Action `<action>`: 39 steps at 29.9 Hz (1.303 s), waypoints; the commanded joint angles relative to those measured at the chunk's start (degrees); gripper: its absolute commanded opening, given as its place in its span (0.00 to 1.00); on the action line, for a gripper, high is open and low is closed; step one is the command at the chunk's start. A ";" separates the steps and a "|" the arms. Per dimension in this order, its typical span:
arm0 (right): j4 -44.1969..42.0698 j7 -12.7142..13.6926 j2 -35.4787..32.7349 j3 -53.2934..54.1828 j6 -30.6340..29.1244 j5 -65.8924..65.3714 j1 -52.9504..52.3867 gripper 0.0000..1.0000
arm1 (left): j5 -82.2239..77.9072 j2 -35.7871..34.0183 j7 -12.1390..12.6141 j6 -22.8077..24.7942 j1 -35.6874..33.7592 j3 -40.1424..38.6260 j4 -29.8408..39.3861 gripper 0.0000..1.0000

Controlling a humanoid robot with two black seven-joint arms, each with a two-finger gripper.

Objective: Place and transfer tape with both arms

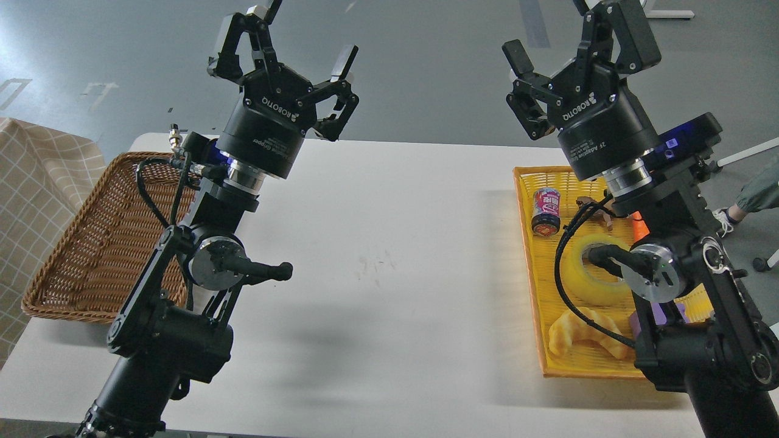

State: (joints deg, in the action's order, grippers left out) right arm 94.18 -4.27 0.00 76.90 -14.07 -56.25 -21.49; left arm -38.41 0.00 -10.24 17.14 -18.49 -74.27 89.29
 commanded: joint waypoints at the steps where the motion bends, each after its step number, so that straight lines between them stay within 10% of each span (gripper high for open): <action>1: 0.04 -0.04 0.00 0.00 -0.17 0.00 0.22 1.00 | 0.00 0.00 0.05 0.00 -0.06 -0.09 -0.08 0.99; 17: 0.39 0.22 -0.70 -0.35 -0.25 -3.23 0.14 1.00 | 0.09 0.00 -0.04 -0.17 0.12 -0.26 -0.34 0.99; 29: 0.66 10.85 -19.13 -3.07 3.00 -15.19 0.66 1.00 | 0.17 0.00 -0.04 -0.70 0.38 -0.88 -0.34 0.99; 39: -0.05 11.30 -37.78 -4.13 2.21 -20.31 5.05 1.00 | 0.35 0.00 -0.04 -0.88 0.91 -0.97 -0.61 0.99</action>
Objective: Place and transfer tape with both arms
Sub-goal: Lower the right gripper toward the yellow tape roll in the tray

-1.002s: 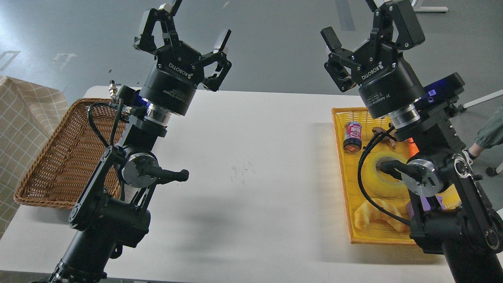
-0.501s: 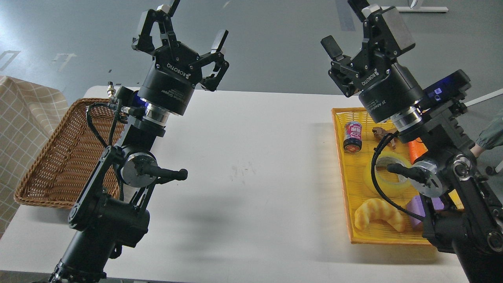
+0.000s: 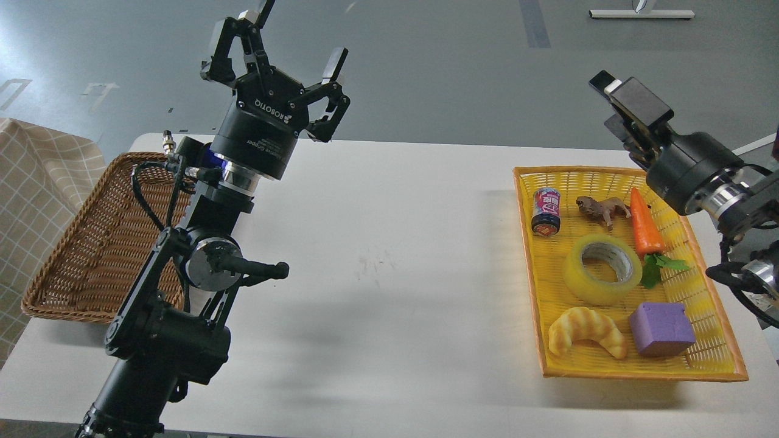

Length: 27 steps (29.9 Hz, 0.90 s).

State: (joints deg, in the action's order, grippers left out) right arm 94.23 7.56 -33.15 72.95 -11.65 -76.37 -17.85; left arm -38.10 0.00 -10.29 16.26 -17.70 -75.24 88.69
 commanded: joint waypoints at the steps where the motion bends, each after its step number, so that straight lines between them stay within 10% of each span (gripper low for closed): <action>1: -0.18 -0.71 -7.08 -0.26 -0.21 -0.18 2.55 1.00 | -0.04 0.00 0.01 0.00 0.13 0.01 -0.01 0.99; 27: -13.71 -8.97 -8.07 -6.06 -8.21 -25.32 8.54 1.00 | -0.04 0.00 0.01 0.00 1.27 0.01 -0.01 0.99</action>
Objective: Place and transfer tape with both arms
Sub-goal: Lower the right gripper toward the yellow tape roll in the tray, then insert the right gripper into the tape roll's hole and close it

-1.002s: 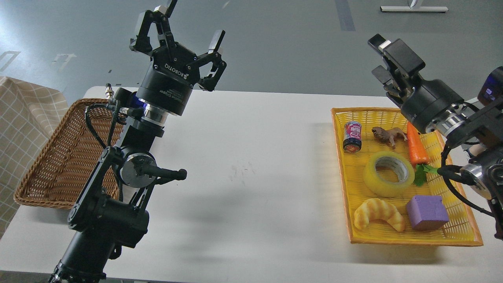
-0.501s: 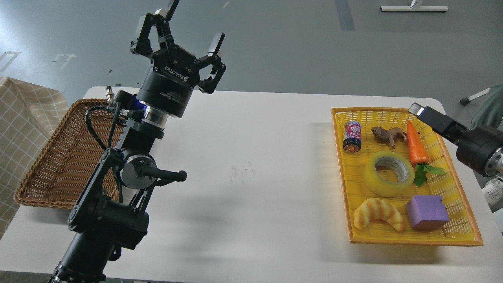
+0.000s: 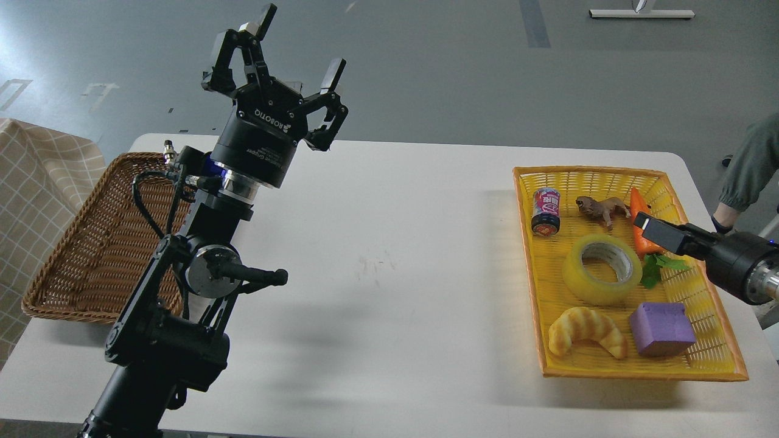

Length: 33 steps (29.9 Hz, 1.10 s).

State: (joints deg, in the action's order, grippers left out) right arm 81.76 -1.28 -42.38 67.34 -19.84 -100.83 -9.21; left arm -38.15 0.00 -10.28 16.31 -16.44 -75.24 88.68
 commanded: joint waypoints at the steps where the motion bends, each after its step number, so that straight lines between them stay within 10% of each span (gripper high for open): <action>1: -1.60 -0.13 1.42 -0.45 -0.02 -1.12 -0.19 1.00 | 0.01 0.00 0.00 -0.05 0.01 0.01 0.00 0.99; 33: -11.26 -4.26 6.96 -4.50 3.58 -14.39 -2.12 0.90 | 0.36 0.00 0.00 -0.05 0.80 0.71 -0.35 0.99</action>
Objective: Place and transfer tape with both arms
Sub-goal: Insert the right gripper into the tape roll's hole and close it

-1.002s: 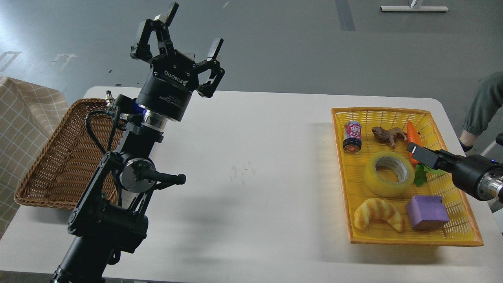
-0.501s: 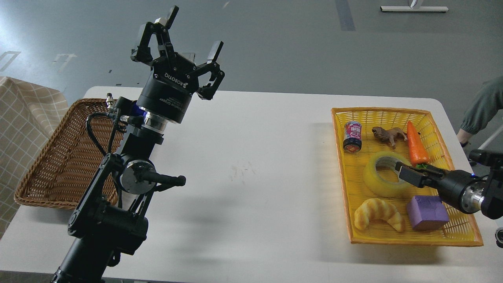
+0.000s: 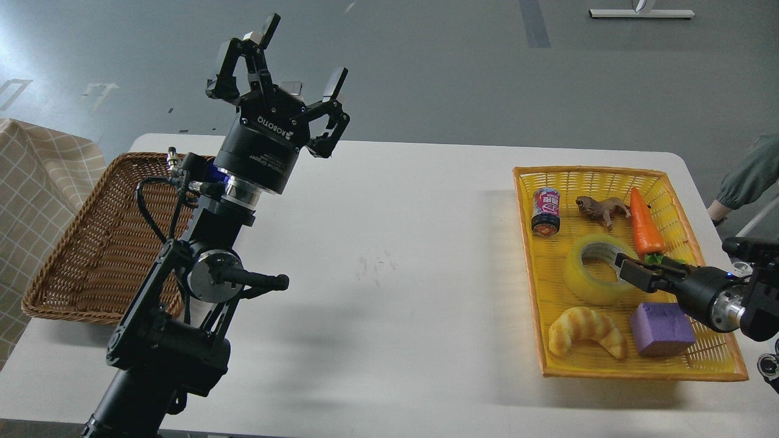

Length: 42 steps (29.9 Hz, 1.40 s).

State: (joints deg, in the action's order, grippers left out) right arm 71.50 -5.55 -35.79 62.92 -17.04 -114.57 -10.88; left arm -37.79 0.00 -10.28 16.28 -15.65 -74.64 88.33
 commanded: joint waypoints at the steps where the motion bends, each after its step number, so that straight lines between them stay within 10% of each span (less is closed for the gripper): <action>1: -1.10 0.01 0.55 -0.08 0.87 -0.65 -0.46 0.88 | 0.00 0.00 0.00 -0.02 0.00 0.11 -0.09 0.99; 23: -4.87 -0.17 6.44 -0.26 7.01 -0.65 -0.46 0.83 | 0.09 0.00 -0.18 -0.02 0.00 -0.16 -0.44 0.99; 42: -5.32 0.01 5.82 -0.34 2.80 -0.21 -1.34 0.99 | 0.26 0.00 -0.09 0.07 0.09 0.11 -0.53 0.99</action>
State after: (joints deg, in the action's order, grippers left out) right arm 66.18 -5.48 -29.95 62.61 -14.07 -114.78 -12.39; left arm -37.52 0.00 -10.41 16.35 -15.56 -74.54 87.87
